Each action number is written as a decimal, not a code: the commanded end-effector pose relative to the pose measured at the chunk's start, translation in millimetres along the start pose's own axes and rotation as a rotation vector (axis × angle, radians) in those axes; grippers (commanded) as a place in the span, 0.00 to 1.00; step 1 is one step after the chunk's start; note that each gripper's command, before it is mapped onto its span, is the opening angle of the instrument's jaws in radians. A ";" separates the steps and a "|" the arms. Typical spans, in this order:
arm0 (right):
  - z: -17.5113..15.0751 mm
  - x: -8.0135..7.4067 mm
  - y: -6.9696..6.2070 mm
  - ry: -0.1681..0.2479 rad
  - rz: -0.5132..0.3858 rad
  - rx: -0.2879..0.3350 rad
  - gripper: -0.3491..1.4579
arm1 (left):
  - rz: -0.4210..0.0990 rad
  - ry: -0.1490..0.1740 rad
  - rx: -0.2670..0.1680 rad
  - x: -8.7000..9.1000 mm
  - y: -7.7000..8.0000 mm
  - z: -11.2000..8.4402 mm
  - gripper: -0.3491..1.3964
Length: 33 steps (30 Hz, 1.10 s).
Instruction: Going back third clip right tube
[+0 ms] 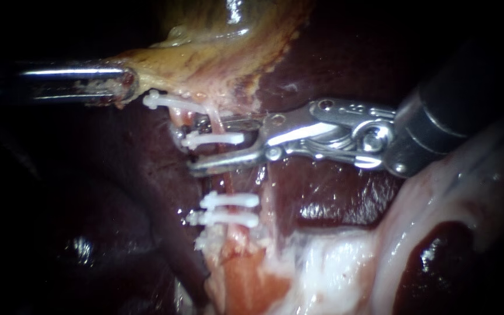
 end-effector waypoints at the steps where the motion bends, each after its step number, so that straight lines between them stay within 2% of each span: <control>1: -0.4 0.0 -0.4 0.000 -0.003 0.002 0.47 | 0.000 0.000 -0.001 0.0 0.0 -0.1 0.00; 3: -2.1 -0.4 -1.5 0.001 -0.042 -0.004 0.47 | 0.000 0.000 -0.001 0.0 0.0 -0.1 0.00; 7: -5.3 -0.8 -3.8 0.010 -0.100 -0.075 0.47 | 0.000 0.000 -0.001 0.0 -0.1 -0.1 0.00; 11: -7.2 -1.0 -5.1 -0.005 -0.145 -0.067 0.47 | 0.000 0.000 -0.001 0.0 -0.1 0.0 0.00; 23: -11.7 -0.5 -5.3 -0.015 -0.197 -0.047 0.47 | 0.001 0.000 0.000 -0.1 -0.2 0.2 0.00; 33: -12.3 -0.2 -5.2 -0.016 -0.212 -0.027 0.47 | 0.003 0.001 -0.001 -0.5 -0.8 1.1 0.00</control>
